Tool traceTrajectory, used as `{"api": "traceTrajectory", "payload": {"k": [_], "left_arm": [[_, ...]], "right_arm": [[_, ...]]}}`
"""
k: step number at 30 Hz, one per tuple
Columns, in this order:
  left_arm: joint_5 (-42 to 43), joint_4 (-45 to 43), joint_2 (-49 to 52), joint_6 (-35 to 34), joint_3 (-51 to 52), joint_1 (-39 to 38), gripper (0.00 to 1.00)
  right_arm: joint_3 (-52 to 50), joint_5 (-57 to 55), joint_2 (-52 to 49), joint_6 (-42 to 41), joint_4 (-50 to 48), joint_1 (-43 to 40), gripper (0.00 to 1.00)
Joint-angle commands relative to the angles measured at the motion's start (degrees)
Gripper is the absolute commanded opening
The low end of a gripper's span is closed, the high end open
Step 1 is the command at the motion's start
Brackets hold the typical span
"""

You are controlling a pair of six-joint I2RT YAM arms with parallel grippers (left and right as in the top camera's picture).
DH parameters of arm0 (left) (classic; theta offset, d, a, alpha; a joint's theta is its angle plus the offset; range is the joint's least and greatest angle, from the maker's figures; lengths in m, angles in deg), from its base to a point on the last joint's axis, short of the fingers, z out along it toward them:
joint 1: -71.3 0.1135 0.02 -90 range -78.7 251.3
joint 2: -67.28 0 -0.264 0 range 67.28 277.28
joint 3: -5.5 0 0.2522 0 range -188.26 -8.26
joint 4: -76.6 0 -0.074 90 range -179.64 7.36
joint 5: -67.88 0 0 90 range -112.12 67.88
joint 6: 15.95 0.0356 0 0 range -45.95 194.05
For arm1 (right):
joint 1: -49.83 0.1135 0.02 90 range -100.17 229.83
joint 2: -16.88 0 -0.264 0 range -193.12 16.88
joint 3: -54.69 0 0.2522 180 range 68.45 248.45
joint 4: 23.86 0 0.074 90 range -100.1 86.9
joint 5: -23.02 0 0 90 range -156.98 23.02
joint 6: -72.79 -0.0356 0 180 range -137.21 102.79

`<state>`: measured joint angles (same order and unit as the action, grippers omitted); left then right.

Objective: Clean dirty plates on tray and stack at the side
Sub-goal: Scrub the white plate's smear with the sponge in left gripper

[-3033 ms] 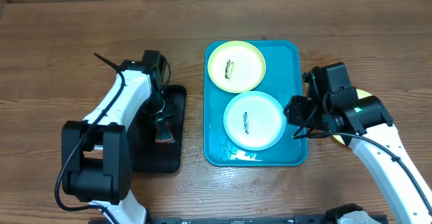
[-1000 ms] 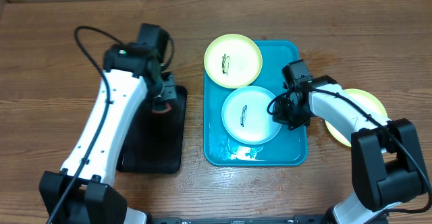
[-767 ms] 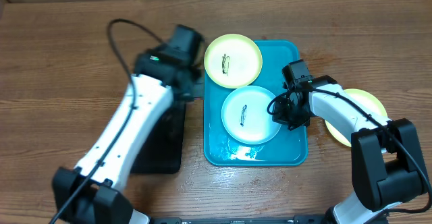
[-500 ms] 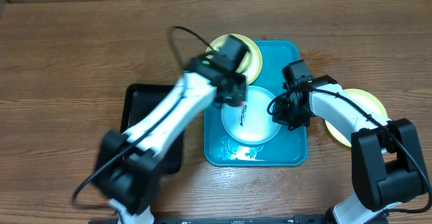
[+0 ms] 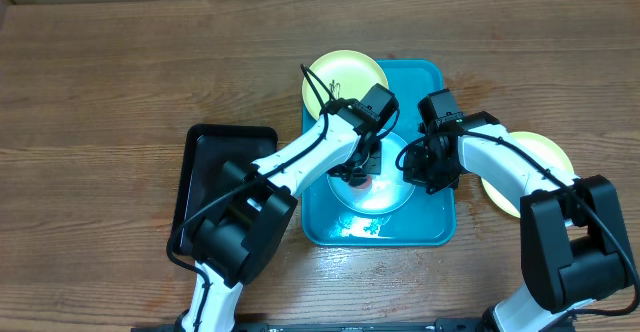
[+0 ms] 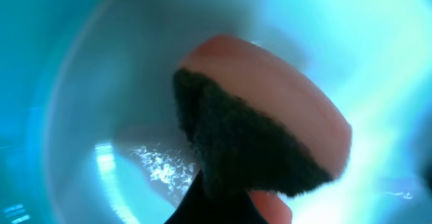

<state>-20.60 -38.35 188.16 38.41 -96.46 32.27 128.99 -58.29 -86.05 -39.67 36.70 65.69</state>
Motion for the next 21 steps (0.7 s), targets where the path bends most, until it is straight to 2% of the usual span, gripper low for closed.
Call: {"api": "traceTrajectory", "payload": {"k": [1,4,7,12,15,21], "left_arm": [[-13.2,3.0,0.6,2.0,0.0,1.2,0.04],[-14.1,3.6,0.6,3.1,0.0,1.4,0.04],[-9.9,1.7,0.7,3.7,0.0,1.5,0.04],[9.7,-7.4,0.7,5.4,0.1,1.5,0.04],[18.5,-12.7,1.0,5.4,0.1,0.5,0.04],[21.1,-13.8,3.3,5.1,0.1,-1.6,0.04]], "right_arm": [[-0.7,-1.5,-1.4,0.4,0.6,0.2,0.04],[-0.7,-1.5,-1.4,0.4,0.6,0.2,0.04],[-0.7,-1.5,-1.4,0.4,0.6,0.2,0.04],[-0.7,-1.5,-1.4,0.4,0.6,0.2,0.04],[-0.7,-1.5,-1.4,0.4,0.6,0.2,0.04],[-0.7,-1.5,-1.4,0.4,0.6,0.2,0.04]]}}
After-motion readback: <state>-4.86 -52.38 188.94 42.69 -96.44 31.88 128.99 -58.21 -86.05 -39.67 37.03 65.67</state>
